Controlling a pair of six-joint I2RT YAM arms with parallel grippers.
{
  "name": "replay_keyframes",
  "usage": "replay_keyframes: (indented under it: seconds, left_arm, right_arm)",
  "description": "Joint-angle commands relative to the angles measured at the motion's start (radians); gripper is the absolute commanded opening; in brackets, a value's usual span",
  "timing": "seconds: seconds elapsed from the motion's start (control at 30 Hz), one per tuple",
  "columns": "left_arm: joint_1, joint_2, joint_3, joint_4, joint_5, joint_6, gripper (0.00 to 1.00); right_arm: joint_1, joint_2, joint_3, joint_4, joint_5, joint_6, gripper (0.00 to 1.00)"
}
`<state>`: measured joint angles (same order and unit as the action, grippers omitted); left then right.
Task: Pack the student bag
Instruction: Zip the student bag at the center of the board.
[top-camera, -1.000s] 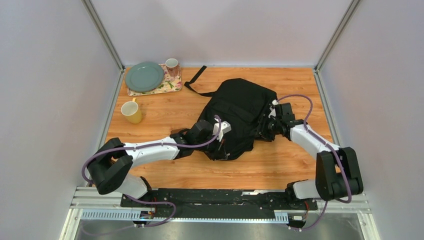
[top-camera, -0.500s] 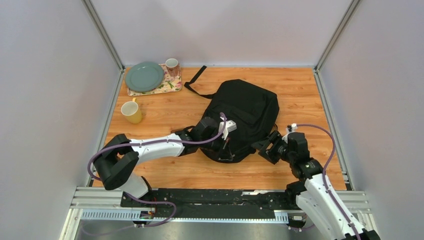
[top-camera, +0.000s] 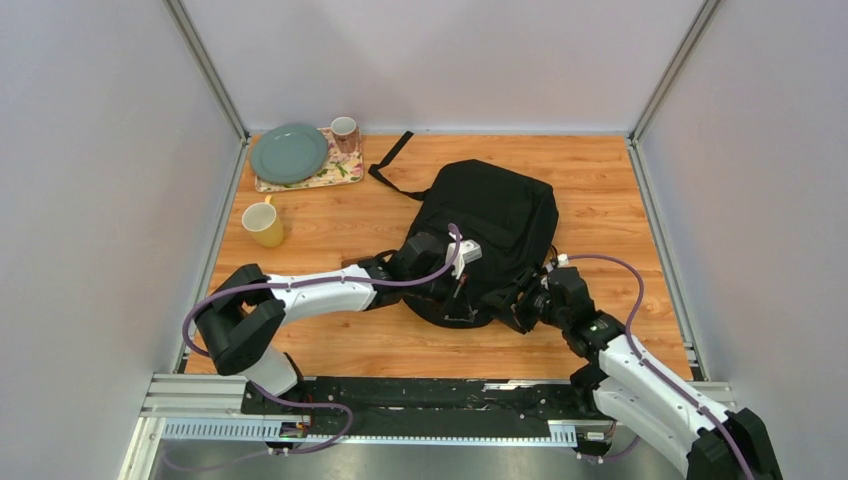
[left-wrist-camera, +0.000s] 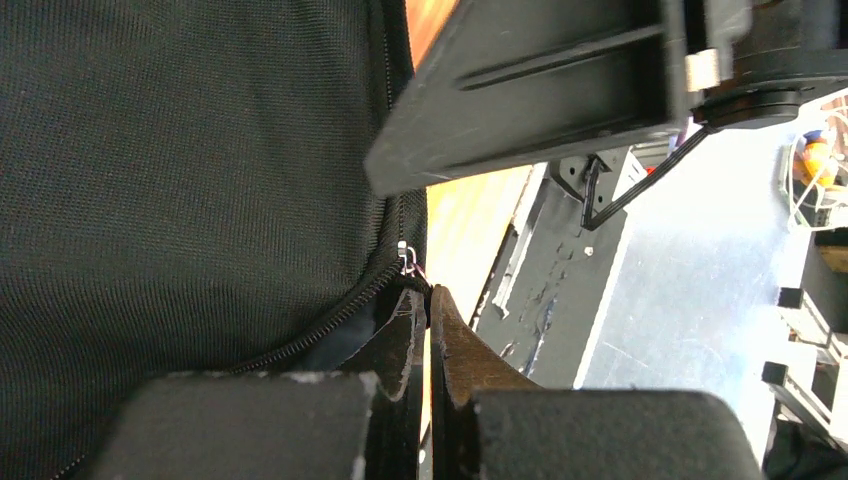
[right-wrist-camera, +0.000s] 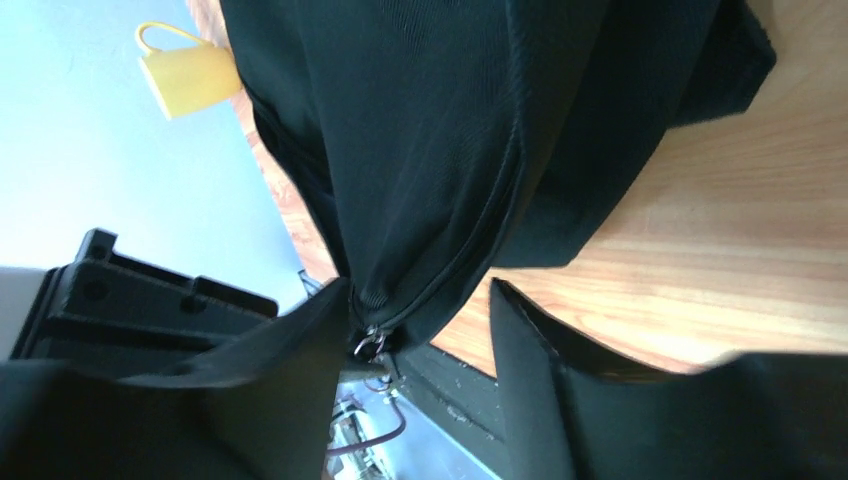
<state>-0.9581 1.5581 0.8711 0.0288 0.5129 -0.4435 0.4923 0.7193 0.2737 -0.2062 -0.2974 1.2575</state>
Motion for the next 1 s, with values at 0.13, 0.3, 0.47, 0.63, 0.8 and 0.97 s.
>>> replay_keyframes:
  seconds: [0.13, 0.3, 0.47, 0.63, 0.8, 0.97]
  left_arm:
    - [-0.025, -0.033, 0.022, 0.030, 0.035, 0.019, 0.00]
    - [-0.025, -0.076, -0.012, -0.029, -0.003, 0.071, 0.00]
    - [-0.005, -0.113, -0.035, -0.165, -0.155, 0.138, 0.00]
    - [0.073, -0.150, -0.064, -0.243, -0.214, 0.161, 0.00]
    - [0.110, -0.153, -0.060, -0.349, -0.294, 0.232, 0.00]
    - [0.111, -0.150, -0.076, -0.362, -0.272, 0.238, 0.00]
  right_arm:
    - [0.003, 0.061, 0.018, 0.082, 0.132, 0.000, 0.30]
    - [0.002, 0.057, 0.031, 0.054, 0.182, -0.070, 0.00]
    - [-0.037, 0.009, 0.058, -0.070, 0.239, -0.167, 0.00]
    - [-0.099, -0.015, 0.059, -0.113, 0.230, -0.262, 0.00]
    - [-0.159, 0.018, 0.084, -0.122, 0.198, -0.351, 0.00]
    - [-0.215, 0.084, 0.130, -0.125, 0.210, -0.427, 0.00]
